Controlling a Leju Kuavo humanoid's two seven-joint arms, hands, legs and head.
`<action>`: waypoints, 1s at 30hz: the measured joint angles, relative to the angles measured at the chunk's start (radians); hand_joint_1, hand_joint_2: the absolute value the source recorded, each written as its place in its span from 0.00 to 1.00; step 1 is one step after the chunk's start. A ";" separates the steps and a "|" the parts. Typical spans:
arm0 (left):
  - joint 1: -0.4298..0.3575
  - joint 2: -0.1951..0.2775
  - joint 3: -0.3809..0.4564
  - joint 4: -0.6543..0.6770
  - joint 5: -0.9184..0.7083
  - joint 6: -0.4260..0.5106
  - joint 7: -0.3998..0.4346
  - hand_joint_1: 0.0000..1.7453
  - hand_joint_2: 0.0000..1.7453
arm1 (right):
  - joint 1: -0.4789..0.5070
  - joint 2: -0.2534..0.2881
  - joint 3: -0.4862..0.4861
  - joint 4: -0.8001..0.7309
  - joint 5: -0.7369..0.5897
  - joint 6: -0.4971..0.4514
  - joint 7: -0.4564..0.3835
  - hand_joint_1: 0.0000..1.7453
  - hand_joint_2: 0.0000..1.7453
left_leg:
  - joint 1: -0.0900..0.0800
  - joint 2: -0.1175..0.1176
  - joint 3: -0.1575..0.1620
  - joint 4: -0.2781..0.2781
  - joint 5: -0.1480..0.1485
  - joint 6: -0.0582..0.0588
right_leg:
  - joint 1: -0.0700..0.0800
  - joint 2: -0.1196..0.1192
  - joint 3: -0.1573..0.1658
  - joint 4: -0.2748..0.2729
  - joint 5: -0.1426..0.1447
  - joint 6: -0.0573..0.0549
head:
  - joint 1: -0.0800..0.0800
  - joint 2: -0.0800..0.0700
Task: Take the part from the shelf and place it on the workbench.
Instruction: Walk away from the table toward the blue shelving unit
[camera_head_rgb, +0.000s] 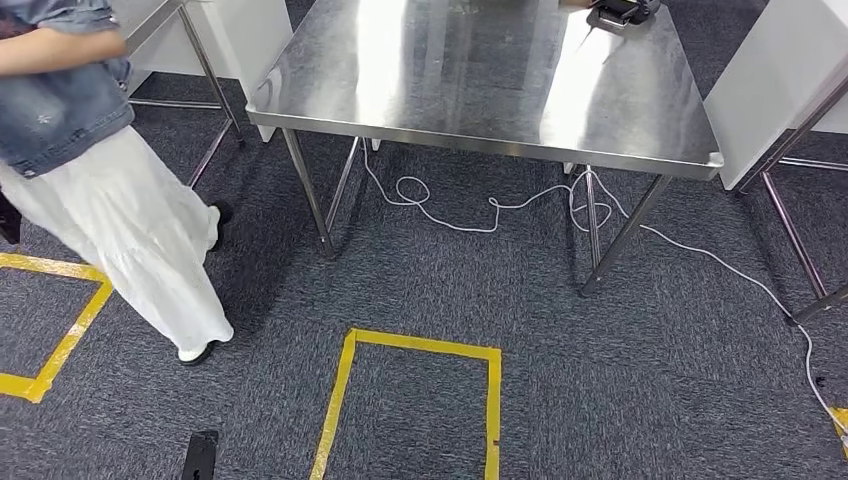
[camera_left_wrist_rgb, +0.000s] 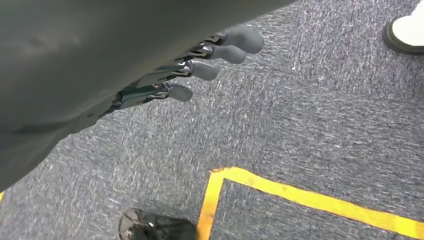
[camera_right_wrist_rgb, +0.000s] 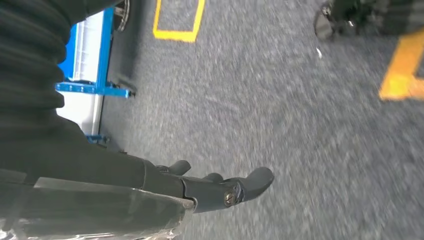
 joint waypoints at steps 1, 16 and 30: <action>-0.004 -0.001 -0.002 0.000 -0.003 0.000 0.002 0.00 0.00 | 0.003 0.004 -0.003 0.000 -0.001 0.000 -0.004 0.00 1.00 | -0.001 -0.004 0.047 -0.063 -0.015 0.002 | 0.001 0.001 -0.009 0.007 0.003 0.005 | 0.000 0.000; -0.016 -0.011 -0.010 -0.001 -0.008 0.000 0.012 0.00 0.00 | 0.013 0.011 -0.021 0.002 0.005 0.003 -0.013 0.00 1.00 | -0.040 0.003 -0.077 -0.154 0.113 0.079 | 0.021 0.004 0.064 0.100 -0.097 0.034 | 0.007 0.000; -0.013 -0.008 -0.010 -0.001 -0.018 0.000 0.012 0.00 0.00 | 0.024 0.018 -0.024 0.006 0.005 0.008 -0.010 0.00 1.00 | -0.004 0.002 -0.002 0.038 -0.027 0.003 | 0.003 -0.001 0.001 -0.017 0.014 -0.008 | -0.006 0.000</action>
